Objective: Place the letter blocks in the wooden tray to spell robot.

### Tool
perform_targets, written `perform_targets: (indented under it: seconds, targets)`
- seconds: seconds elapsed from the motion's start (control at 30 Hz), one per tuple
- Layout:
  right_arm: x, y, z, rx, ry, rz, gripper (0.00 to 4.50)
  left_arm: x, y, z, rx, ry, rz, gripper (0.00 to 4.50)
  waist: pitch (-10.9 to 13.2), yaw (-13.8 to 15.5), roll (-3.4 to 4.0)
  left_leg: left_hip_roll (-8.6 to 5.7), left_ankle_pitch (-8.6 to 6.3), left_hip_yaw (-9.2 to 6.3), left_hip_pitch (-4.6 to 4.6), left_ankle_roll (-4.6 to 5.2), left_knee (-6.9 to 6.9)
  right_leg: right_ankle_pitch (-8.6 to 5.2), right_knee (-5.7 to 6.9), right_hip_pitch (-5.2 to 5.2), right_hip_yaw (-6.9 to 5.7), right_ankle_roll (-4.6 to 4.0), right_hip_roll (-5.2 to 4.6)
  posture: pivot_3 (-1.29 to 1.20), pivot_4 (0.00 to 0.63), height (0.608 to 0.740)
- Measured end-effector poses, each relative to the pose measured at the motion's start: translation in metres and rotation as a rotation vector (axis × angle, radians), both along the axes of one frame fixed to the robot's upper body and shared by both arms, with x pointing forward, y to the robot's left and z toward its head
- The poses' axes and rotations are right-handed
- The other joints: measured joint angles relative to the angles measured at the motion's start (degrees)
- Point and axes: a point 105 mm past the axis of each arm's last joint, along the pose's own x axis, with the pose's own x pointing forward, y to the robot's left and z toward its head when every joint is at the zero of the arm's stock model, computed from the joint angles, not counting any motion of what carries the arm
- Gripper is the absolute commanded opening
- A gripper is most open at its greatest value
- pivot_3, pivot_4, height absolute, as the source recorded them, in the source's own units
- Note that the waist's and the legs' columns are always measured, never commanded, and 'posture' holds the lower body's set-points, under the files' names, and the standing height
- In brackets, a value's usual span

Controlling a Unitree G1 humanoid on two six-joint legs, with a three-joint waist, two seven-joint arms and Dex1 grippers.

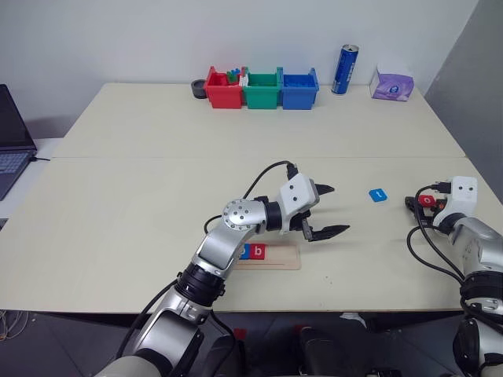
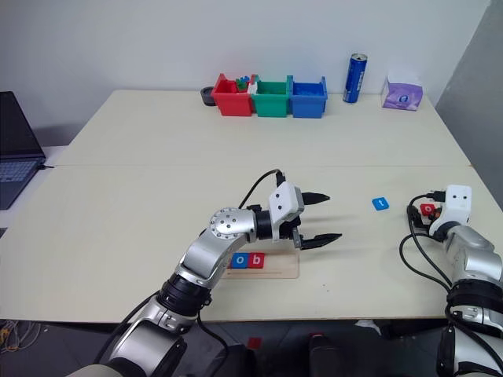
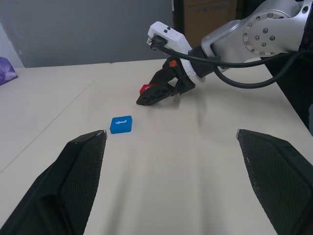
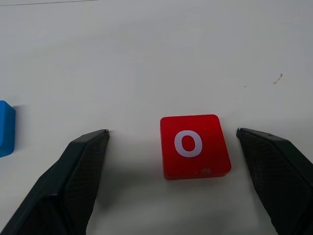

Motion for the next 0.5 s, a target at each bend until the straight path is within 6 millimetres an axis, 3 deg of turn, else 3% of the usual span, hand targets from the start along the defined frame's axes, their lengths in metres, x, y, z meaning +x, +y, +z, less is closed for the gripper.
perform_targets:
  seconds: [0.23,0.4,0.5]
  targets:
    - [-0.003,-0.001,-0.001,-0.016,-0.003,-0.007,1.45,-0.001,0.0,0.001,-0.002,-0.003,-0.003,4.5,0.0,0.2,0.01,-0.02,0.0,0.0,-0.01,0.0,0.01,0.01,-0.01,0.02,-0.01,0.03,-0.03,0.0,0.15,0.74]
    - [-0.006,0.001,-0.001,-0.004,-0.003,-0.036,1.46,-0.001,0.001,0.0,0.004,-0.002,-0.009,4.5,0.0,0.2,0.01,-0.01,0.0,-0.02,-0.01,0.0,0.01,0.02,-0.02,0.02,-0.01,0.03,-0.03,0.0,0.15,0.74]
    - [-0.014,0.016,0.001,0.011,0.016,-0.038,1.46,-0.001,0.006,-0.001,0.021,-0.007,-0.013,4.5,0.0,0.1,0.05,0.04,0.0,-0.14,-0.03,-0.01,-0.04,0.01,-0.01,-0.02,-0.03,0.03,0.0,0.0,0.15,0.74]
